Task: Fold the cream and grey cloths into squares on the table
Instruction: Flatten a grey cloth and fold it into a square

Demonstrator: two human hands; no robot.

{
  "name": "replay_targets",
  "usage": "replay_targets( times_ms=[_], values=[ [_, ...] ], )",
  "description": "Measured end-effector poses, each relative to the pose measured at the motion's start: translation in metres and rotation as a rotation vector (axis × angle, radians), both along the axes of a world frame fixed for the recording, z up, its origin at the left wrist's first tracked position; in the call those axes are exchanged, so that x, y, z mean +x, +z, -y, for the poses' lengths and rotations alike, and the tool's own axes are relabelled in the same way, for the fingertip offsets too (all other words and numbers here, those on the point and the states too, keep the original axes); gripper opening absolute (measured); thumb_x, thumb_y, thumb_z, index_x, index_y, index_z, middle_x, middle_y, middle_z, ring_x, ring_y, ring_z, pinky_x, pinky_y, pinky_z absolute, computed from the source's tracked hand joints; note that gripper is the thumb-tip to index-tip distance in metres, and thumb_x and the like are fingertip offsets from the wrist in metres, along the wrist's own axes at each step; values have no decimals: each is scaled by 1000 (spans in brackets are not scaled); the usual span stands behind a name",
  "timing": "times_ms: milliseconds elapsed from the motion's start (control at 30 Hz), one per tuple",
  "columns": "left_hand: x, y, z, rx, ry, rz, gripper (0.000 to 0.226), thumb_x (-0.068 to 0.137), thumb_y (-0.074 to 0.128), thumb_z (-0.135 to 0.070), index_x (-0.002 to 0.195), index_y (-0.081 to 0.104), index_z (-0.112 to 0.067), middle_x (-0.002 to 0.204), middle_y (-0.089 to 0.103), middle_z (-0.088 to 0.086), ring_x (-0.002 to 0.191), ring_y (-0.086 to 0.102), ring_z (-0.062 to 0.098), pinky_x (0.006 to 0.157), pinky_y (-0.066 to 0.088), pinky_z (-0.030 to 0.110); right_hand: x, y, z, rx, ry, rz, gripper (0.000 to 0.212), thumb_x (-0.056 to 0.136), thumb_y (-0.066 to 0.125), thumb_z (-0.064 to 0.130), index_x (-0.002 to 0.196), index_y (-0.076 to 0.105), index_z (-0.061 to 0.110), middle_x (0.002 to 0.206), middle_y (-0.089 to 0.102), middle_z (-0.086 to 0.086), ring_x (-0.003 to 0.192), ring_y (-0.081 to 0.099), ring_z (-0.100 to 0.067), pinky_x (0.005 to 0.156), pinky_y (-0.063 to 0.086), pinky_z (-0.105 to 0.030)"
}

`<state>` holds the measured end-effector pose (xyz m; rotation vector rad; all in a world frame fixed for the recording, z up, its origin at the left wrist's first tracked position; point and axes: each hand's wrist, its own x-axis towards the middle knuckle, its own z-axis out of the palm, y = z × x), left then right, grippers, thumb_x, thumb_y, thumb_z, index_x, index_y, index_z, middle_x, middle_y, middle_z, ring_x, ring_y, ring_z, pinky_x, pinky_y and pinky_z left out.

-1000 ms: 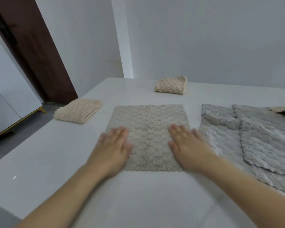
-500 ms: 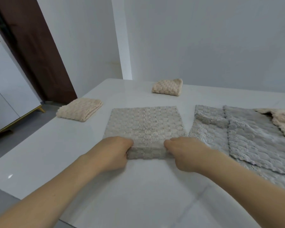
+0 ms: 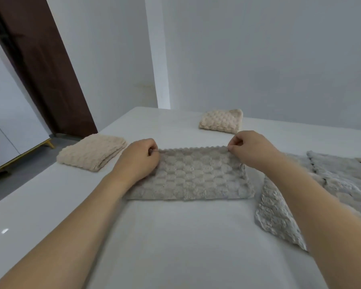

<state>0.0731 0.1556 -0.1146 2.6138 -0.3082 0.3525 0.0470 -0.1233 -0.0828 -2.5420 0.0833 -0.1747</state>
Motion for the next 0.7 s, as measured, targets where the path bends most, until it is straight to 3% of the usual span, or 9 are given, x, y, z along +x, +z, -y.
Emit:
replay_targets(
  times_ms=[100, 167, 267, 367, 467, 567, 633, 700],
  values=[
    [22, -31, 3, 149, 67, 55, 19, 93, 43, -24, 100, 59, -17, 99, 56, -1, 96, 48, 25, 78, 40, 37, 23, -38, -2, -22, -82, 25, 14, 95, 51, 20, 92, 63, 14, 95, 64, -2, 85, 59, -21, 72, 49, -33],
    [32, -41, 4, 244, 71, 35, 21, 95, 41, -25, 106, 57, -19, 104, 48, -1, 98, 40, 24, 82, 33, 36, 30, -64, -1, -138, -95, 80, 16, 94, 49, 22, 96, 63, 15, 104, 60, -6, 95, 55, -27, 82, 47, -38],
    [42, -38, 2, 220, 30, -25, 15, 95, 40, -25, 102, 53, -24, 103, 42, -6, 97, 33, 19, 84, 29, 35, 37, -75, 1, -126, -90, 117, 21, 90, 47, 21, 104, 62, 18, 109, 56, -6, 104, 50, -30, 92, 43, -41],
    [47, -31, -2, 188, -29, -44, 8, 93, 44, -24, 89, 50, -23, 95, 48, -6, 95, 41, 20, 80, 36, 35, 40, -74, 3, -136, -94, 82, 33, 89, 47, 27, 119, 57, 23, 118, 52, -4, 114, 44, -29, 98, 35, -38],
    [48, -23, -4, 112, -52, -82, 4, 89, 49, -24, 85, 46, -24, 82, 55, -2, 78, 47, 18, 59, 32, 33, 41, -73, 3, -160, -60, 68, 18, 87, 47, 30, 99, 59, 23, 110, 49, -1, 106, 43, -25, 86, 31, -33],
    [47, -19, -2, 271, -83, -113, 9, 90, 46, -29, 97, 50, -25, 95, 56, -4, 88, 48, 19, 66, 32, 33, 37, -63, 3, -48, -1, 79, 17, 90, 46, 31, 83, 54, 19, 95, 56, -1, 86, 51, -22, 69, 37, -33],
    [46, -18, -1, 333, -105, -116, 14, 91, 46, -30, 101, 53, -23, 102, 51, -3, 97, 46, 21, 73, 33, 34, 34, -55, 1, 98, 10, 74, 18, 92, 46, 29, 88, 55, 14, 86, 60, -2, 73, 51, -20, 60, 37, -32],
    [46, -15, 1, 291, -105, -85, 12, 92, 45, -28, 95, 53, -19, 96, 51, -3, 90, 47, 20, 68, 32, 33, 35, -54, 2, 300, 1, 55, 9, 91, 49, 23, 90, 55, 16, 77, 60, -4, 59, 48, -18, 53, 38, -30]
  ],
)
